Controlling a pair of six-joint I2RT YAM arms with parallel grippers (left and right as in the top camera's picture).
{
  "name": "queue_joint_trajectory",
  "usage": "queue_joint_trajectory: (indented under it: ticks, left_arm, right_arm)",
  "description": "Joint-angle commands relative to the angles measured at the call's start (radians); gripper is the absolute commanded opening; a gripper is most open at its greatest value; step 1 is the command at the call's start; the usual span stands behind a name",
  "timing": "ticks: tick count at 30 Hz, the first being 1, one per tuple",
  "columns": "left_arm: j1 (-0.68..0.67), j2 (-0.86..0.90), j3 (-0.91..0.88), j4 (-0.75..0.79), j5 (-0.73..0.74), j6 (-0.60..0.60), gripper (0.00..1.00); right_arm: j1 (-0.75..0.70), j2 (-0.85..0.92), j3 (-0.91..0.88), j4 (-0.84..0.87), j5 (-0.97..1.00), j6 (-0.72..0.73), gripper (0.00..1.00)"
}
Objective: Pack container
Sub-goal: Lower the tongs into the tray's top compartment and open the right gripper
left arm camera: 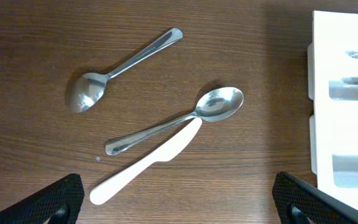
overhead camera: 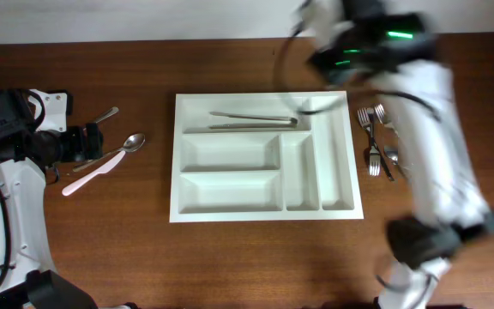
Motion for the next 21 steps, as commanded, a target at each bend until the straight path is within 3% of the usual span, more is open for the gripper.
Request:
queue_joint_trajectory:
  ticks: [1, 6, 10, 15, 18, 21]
  left_arm:
    - [0.003, 0.007, 0.019, 0.0, 0.014, 0.012, 0.99]
    - [0.003, 0.007, 0.019, -0.001, 0.014, 0.012, 0.99]
    - [0.003, 0.007, 0.019, 0.0, 0.014, 0.012, 0.99]
    - [0.003, 0.007, 0.019, 0.0, 0.014, 0.012, 0.99]
    - [0.003, 0.007, 0.019, 0.0, 0.014, 0.012, 0.99]
    - [0.003, 0.007, 0.019, 0.0, 0.014, 0.012, 0.99]
  right_arm:
    - [-0.143, -0.13, -0.019, -0.04, 0.022, 0.108, 0.67]
    - [-0.433, -0.246, -0.233, 0.014, -0.187, 0.111, 0.67]
    - [-0.6, -0.226, -0.489, 0.178, -0.321, 0.111, 0.65]
    - [-0.666, -0.098, -0.756, 0.473, -0.338, 0.111, 0.66]
    - [-0.662, -0.018, -0.765, 0.499, -0.339, 0.1, 0.66]
    - [-0.641, 0.048, -0.765, 0.5, -0.339, 0.012, 0.55]
